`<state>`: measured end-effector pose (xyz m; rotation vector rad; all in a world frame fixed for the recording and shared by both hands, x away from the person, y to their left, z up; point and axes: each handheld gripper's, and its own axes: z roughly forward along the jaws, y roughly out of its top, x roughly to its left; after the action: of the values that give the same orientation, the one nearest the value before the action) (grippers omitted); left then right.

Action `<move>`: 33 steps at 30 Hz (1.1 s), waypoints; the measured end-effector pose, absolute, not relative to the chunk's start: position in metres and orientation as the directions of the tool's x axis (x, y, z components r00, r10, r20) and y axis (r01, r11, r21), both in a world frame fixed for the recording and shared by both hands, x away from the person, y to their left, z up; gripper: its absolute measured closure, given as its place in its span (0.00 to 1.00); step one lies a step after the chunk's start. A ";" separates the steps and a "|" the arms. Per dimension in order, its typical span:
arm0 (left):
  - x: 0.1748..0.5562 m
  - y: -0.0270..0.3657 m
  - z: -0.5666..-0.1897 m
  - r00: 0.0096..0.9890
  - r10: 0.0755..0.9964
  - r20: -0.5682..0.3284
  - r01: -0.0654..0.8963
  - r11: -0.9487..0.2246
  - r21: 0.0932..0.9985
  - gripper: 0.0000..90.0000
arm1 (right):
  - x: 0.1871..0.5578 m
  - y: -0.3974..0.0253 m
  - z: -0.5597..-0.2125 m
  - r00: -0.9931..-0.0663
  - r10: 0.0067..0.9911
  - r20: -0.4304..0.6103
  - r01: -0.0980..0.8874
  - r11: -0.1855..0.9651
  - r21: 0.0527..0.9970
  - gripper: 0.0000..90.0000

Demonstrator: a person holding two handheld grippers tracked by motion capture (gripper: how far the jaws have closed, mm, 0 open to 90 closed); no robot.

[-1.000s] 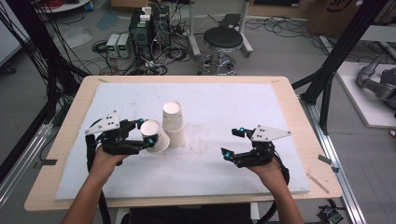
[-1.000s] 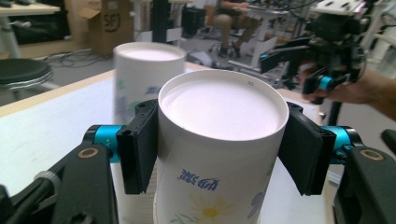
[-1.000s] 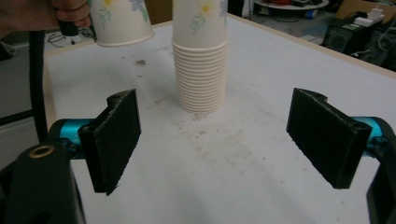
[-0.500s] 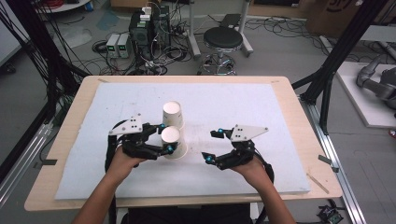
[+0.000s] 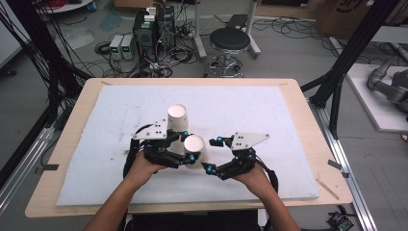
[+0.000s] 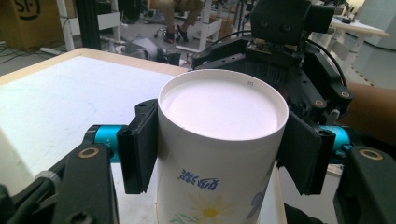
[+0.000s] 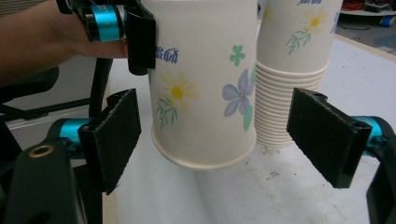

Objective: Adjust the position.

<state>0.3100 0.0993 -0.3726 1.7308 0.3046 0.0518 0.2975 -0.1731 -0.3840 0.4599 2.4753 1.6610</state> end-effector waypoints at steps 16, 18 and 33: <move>0.310 0.090 -0.374 0.970 0.161 -0.180 0.196 -0.092 0.976 0.39 | 0.300 -0.165 -0.398 -0.962 0.242 0.124 0.203 0.333 0.921 0.32; 0.310 0.090 -0.375 0.971 0.160 -0.177 0.194 -0.100 0.976 0.40 | 0.300 -0.165 -0.398 -0.963 0.238 0.123 0.201 0.338 0.920 0.33; 0.308 0.094 -0.371 0.972 0.200 -0.123 0.167 -0.218 0.962 0.17 | 0.301 -0.166 -0.395 -0.972 0.232 0.045 0.149 0.451 0.880 0.40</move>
<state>0.3083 0.0935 -0.3712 1.7981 0.2711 0.0313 0.3011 -0.1662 -0.3946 0.3426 2.6058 1.5677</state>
